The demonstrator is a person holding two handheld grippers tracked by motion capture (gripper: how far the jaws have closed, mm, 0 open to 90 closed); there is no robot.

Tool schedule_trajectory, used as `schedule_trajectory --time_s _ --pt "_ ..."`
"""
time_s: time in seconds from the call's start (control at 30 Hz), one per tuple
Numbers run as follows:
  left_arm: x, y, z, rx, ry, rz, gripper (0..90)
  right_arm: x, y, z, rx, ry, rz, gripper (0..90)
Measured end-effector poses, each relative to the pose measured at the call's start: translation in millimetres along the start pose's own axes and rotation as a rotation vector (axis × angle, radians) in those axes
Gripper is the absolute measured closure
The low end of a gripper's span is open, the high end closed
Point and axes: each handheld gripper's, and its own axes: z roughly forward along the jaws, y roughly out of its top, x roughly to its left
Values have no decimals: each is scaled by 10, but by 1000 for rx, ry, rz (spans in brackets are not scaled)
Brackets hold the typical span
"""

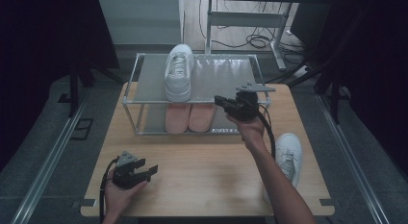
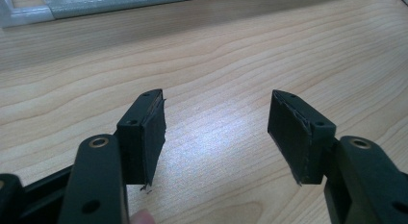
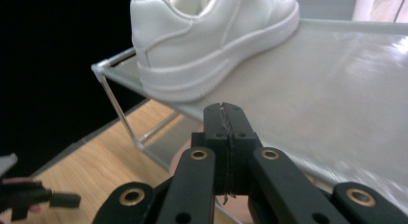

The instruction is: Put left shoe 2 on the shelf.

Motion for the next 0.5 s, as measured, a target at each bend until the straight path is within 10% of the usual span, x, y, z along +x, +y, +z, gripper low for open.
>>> schedule_trajectory --time_s 0.5 --pt "-3 -5 -1 -2 5 -3 389 -67 -619 -594 61 -28 -57 899"
